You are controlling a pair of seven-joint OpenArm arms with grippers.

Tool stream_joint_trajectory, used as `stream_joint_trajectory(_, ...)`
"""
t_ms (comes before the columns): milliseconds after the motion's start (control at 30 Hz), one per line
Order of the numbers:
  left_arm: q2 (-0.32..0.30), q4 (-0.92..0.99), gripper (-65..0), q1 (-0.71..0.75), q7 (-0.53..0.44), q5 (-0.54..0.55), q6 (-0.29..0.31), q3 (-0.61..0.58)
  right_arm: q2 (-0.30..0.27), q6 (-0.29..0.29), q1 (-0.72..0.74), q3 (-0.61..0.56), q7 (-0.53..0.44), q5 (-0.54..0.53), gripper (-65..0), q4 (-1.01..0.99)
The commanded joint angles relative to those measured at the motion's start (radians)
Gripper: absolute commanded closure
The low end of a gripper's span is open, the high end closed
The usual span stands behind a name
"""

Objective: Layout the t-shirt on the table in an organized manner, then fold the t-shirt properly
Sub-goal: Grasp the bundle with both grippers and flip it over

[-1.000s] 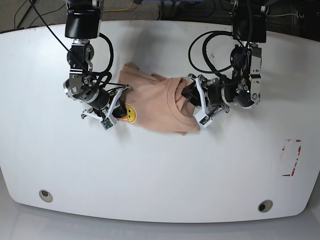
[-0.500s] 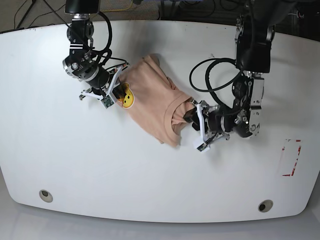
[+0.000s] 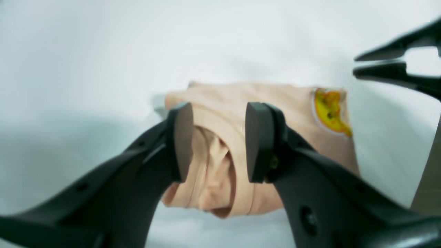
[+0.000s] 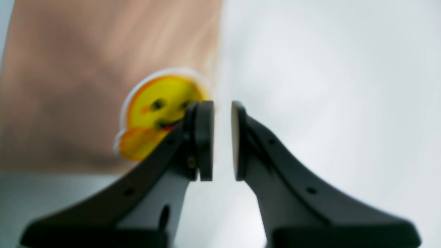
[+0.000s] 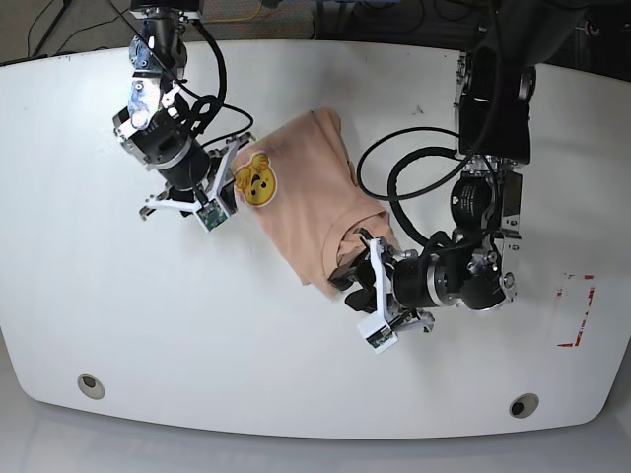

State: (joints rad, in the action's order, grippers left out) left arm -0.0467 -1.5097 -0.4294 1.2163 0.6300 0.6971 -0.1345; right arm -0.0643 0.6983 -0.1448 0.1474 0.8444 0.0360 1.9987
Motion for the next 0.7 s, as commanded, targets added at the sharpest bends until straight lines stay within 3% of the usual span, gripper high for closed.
stream_joint_trajectory(0, -0.005, -0.015, -23.9, 0.043, 0.003, 0.008, 0.001, 0.003, 0.024, 0.0, 0.029, 0.001, 0.005, -0.006, -8.1, 0.014)
stream_joint_trajectory(400, -0.009, -0.133, -23.9, 0.329, -0.005, 0.008, 0.001, 0.003, 0.024, 0.0, 0.072, -0.022, -0.021, -0.009, -8.1, -0.129)
stream_joint_trajectory(667, -0.011, -0.148, -23.9, 0.402, -0.031, -0.068, 0.001, 0.003, 0.022, 0.0, 0.075, -0.041, -0.149, -0.006, -8.1, -0.306)
